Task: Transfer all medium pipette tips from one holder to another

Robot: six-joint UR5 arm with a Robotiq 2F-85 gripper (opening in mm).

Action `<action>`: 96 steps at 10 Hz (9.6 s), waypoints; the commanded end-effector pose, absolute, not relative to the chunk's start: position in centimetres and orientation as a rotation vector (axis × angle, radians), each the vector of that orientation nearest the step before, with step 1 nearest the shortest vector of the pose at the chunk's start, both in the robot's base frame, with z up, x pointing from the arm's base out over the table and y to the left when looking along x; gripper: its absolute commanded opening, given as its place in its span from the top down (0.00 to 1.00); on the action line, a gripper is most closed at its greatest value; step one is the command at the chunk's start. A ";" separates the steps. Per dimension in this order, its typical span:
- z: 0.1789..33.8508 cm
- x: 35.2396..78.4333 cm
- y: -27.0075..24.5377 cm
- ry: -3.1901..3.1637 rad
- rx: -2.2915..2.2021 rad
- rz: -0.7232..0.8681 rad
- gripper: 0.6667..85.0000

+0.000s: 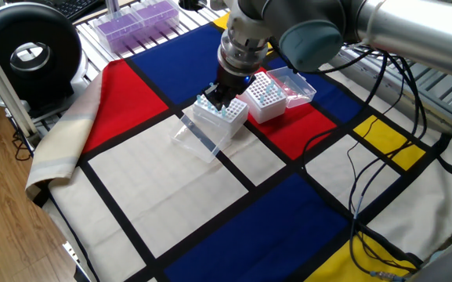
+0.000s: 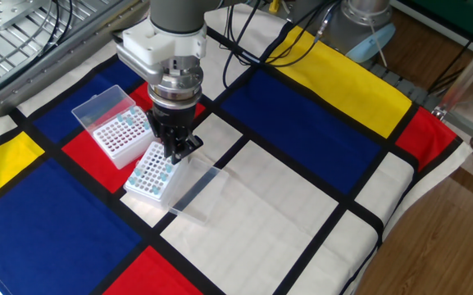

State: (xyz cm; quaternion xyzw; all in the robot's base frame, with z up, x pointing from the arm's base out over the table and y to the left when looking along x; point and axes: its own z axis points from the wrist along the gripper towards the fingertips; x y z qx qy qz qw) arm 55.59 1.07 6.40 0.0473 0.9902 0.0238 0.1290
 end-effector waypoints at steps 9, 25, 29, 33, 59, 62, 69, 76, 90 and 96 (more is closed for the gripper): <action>6.4 55.5 0.7 2.857 0.223 0.054 0.83; 10.7 56.1 -0.4 2.902 0.311 0.030 1.00; 13.1 56.1 -0.5 2.949 0.336 0.008 1.00; 15.0 56.1 -0.6 2.984 0.345 -0.005 1.00; 12.2 55.6 -8.5 2.968 0.289 -0.012 1.00; 11.9 55.5 -8.6 2.961 0.288 -0.008 1.00; 11.1 55.8 -8.9 2.942 0.264 0.004 1.00; 11.6 55.3 -9.3 2.955 0.261 0.002 1.00; 11.0 55.6 -9.2 2.942 0.264 0.002 1.00; 10.1 56.0 -8.5 2.942 0.223 0.048 1.00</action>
